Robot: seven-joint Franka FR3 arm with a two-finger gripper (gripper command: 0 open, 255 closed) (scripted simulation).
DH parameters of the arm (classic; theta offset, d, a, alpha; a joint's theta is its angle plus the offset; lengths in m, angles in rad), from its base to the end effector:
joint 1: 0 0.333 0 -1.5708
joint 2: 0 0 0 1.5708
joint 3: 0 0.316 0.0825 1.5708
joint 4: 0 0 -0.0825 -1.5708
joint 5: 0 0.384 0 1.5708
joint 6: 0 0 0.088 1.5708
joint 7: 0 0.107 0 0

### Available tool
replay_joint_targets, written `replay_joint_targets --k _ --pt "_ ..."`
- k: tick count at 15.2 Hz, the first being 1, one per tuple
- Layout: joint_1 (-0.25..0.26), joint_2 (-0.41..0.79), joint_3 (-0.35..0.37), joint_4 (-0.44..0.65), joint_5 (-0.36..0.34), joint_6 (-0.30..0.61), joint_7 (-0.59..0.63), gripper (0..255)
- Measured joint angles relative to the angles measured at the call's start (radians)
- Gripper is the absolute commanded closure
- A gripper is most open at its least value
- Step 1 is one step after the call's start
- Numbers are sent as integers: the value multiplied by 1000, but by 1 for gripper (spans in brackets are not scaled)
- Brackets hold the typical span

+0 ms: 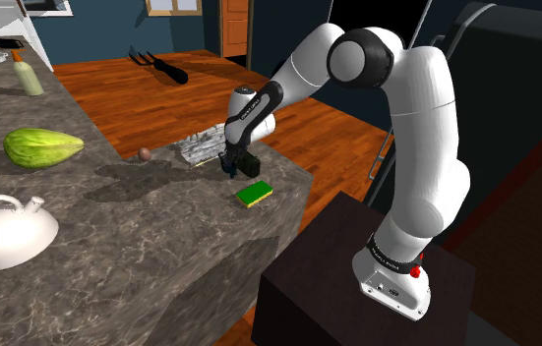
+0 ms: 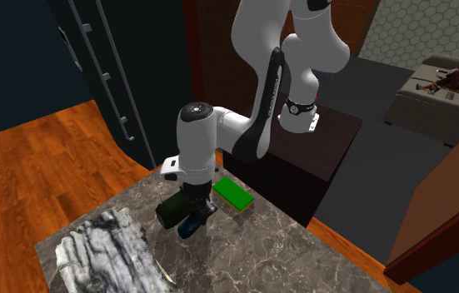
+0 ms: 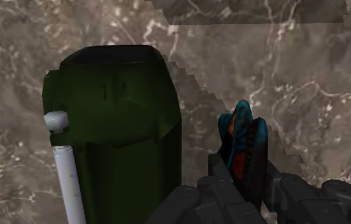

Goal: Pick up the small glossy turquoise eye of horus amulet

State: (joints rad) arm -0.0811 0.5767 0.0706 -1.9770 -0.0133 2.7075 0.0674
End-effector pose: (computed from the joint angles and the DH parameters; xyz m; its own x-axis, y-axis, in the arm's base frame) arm 0.6266 -0.0077 0.1877 0.9849 -0.0828 0.1522 -0.0773 -0.9961 -0.0414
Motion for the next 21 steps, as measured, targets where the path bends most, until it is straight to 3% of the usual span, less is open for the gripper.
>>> replay_joint_targets --k 7,21 --pt "-2 -3 0 -3 0 -2 -2 255" --pt "-12 -145 7 -17 11 -136 -7 255"
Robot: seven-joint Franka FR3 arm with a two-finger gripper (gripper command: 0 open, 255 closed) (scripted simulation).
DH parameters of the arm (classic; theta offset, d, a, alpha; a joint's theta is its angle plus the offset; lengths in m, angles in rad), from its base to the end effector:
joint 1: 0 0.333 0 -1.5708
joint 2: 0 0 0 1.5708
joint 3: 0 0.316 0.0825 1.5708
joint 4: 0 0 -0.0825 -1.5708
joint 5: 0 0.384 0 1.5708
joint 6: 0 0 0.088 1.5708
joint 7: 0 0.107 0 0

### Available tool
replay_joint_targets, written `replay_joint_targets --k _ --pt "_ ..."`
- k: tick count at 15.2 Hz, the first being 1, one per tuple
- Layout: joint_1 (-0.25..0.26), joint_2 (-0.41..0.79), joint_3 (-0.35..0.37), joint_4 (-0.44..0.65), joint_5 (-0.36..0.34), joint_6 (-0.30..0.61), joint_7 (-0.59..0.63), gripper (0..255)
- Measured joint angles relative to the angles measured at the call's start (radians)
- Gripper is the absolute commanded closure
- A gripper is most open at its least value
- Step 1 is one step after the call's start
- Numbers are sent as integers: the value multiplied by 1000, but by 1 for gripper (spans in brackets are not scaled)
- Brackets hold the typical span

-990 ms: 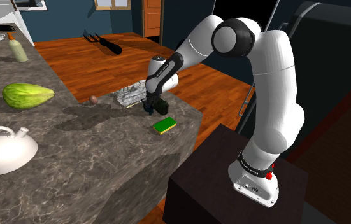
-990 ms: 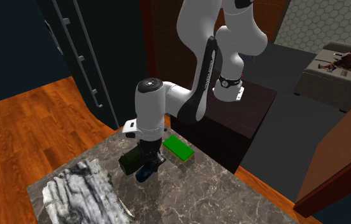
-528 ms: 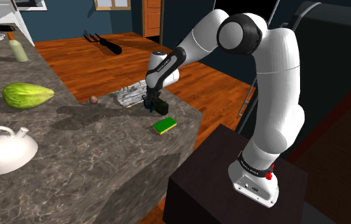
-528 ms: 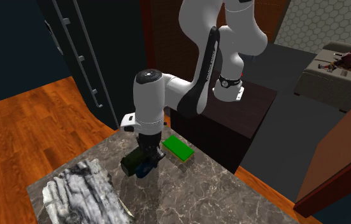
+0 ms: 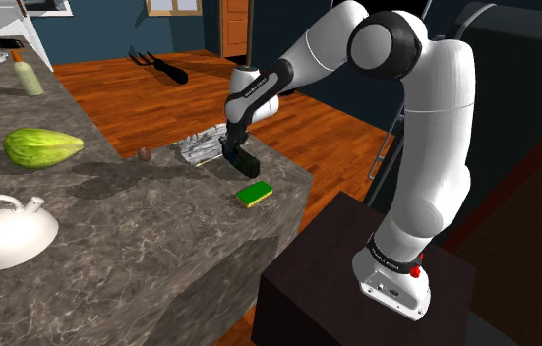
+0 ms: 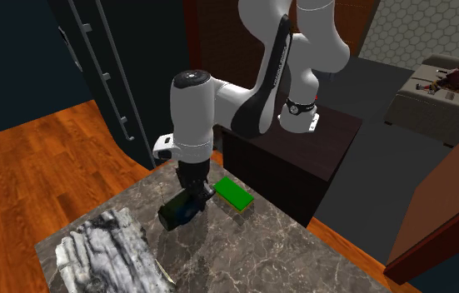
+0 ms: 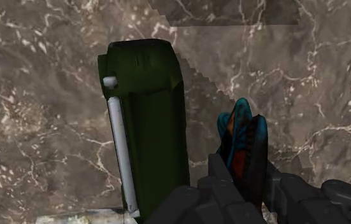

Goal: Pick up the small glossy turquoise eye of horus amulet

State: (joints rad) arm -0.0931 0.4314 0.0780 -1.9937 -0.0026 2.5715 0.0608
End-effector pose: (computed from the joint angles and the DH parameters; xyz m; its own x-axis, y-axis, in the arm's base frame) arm 0.6241 -0.0114 0.2579 0.9858 -0.0853 0.1449 -0.0803 -0.9960 -0.0398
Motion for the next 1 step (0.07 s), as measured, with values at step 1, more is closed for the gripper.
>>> replay_joint_targets --k 1 --pt "1 -4 0 3 0 -6 1 255"
